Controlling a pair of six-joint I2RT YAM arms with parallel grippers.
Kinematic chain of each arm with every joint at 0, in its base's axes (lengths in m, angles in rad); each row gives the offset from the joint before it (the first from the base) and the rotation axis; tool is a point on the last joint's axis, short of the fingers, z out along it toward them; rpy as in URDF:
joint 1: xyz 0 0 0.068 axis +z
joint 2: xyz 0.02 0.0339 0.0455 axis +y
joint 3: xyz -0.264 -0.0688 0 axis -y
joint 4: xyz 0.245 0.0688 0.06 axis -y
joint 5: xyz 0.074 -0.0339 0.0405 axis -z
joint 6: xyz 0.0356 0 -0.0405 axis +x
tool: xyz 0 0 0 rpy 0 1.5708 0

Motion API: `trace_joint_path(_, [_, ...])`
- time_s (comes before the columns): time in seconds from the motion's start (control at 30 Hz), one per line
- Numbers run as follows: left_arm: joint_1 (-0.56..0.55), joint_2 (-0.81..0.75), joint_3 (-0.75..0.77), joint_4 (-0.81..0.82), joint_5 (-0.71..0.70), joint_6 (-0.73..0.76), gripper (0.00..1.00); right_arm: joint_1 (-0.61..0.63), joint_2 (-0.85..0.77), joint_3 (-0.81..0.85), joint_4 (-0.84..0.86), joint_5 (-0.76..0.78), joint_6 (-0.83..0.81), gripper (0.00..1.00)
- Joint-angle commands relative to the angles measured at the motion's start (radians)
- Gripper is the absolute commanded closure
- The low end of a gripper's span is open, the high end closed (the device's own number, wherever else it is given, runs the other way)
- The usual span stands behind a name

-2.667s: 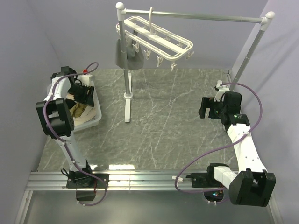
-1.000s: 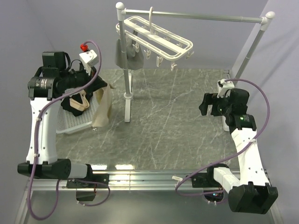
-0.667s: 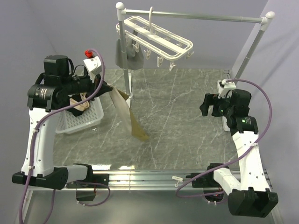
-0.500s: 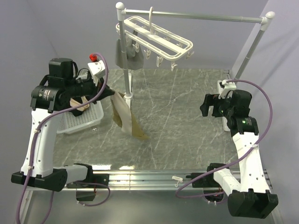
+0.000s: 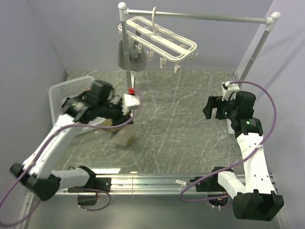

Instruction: Clip the underwear to the hanger

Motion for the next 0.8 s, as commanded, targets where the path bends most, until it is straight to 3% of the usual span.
trace_joint_path(0.0, [-0.121, 0.118, -0.041, 0.203, -0.058, -0.036, 1.00, 0.006, 0.007, 0.008, 0.024, 0.003, 0.009, 0.00])
trace_joint_path(0.17, [-0.205, 0.396, 0.060, 0.441, -0.015, -0.162, 1.00, -0.021, 0.001, 0.005, 0.029, -0.007, 0.043, 0.00])
trace_joint_path(0.3, [-0.222, 0.618, 0.204, 0.501, -0.018, -0.220, 1.00, -0.075, 0.010, 0.016, 0.020, -0.024, 0.055, 0.00])
trace_joint_path(0.5, [-0.215, 0.858, 0.378, 0.569, -0.206, -0.312, 0.99, -0.092, 0.034, 0.013, 0.010, -0.073, 0.055, 0.01])
trace_joint_path(0.6, [-0.207, 0.904, 0.438, 0.534, -0.252, -0.337, 0.86, -0.093, 0.050, 0.007, 0.004, -0.138, 0.057, 0.02])
trace_joint_path(0.63, [-0.189, 0.903, 0.438, 0.514, -0.251, -0.358, 0.74, -0.092, 0.057, 0.004, -0.002, -0.158, 0.057, 0.03])
trace_joint_path(0.77, [-0.130, 0.855, 0.392, 0.435, -0.176, -0.384, 0.45, -0.089, 0.093, -0.018, -0.017, -0.280, 0.066, 0.10])
